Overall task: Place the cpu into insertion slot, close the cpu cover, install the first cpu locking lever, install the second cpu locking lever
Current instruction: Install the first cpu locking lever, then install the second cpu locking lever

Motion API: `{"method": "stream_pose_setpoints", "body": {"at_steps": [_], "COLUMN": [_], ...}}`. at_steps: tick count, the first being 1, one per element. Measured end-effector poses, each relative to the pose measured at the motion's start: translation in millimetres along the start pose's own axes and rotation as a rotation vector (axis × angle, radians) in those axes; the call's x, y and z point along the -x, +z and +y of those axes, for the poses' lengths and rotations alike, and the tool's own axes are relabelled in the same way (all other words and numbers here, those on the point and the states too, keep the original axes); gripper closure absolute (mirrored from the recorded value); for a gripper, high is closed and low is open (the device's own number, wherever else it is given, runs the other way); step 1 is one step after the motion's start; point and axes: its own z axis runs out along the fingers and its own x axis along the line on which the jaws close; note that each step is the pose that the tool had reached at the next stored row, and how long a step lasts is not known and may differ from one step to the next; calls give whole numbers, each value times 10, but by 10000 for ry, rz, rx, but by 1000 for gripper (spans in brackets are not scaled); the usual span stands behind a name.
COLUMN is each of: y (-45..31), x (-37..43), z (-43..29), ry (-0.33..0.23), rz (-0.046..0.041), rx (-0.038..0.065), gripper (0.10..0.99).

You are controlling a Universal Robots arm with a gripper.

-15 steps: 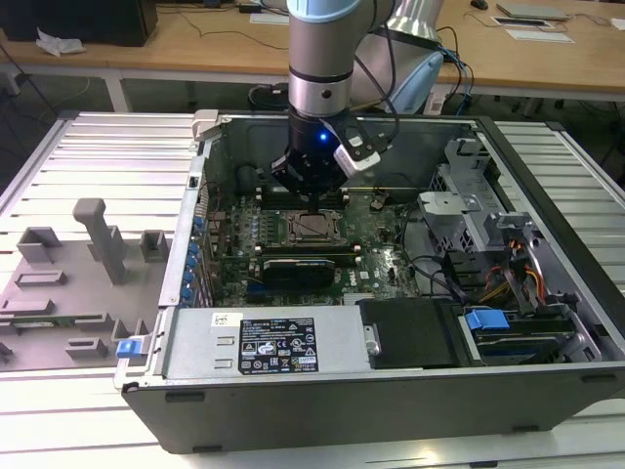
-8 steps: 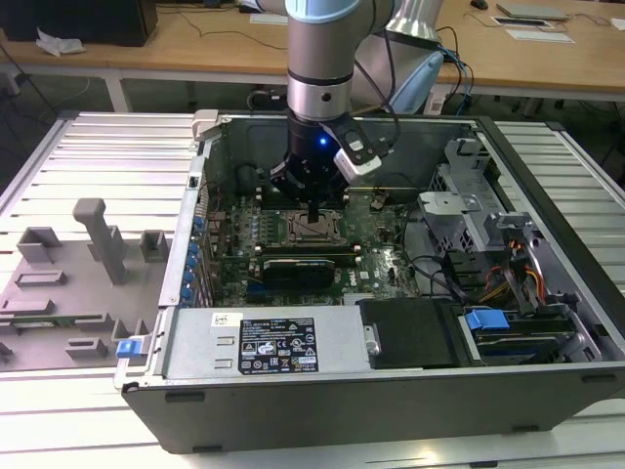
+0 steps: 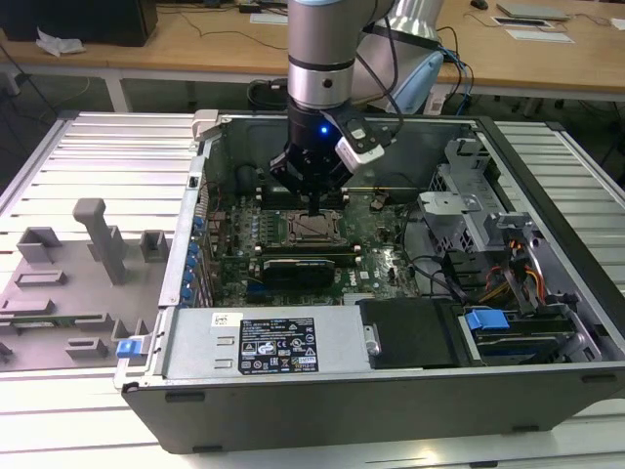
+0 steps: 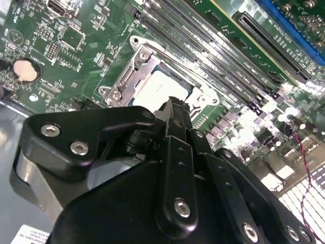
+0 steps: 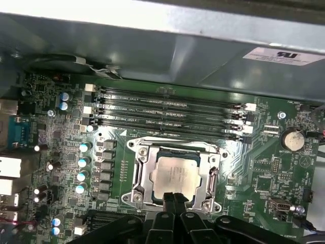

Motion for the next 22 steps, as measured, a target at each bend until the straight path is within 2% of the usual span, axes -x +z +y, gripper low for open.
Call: {"method": "stream_pose_setpoints", "body": {"at_steps": [14,18,19,22], "y": [-1,-80,-80,-78], "x": [0,1,1,-8], "z": [0,-5,-4,-81], "ry": [4,5,5,4], "rz": [2,3,-1,2], "rx": [-2,-2,1,-2], "gripper": [980,980,980,980]}}
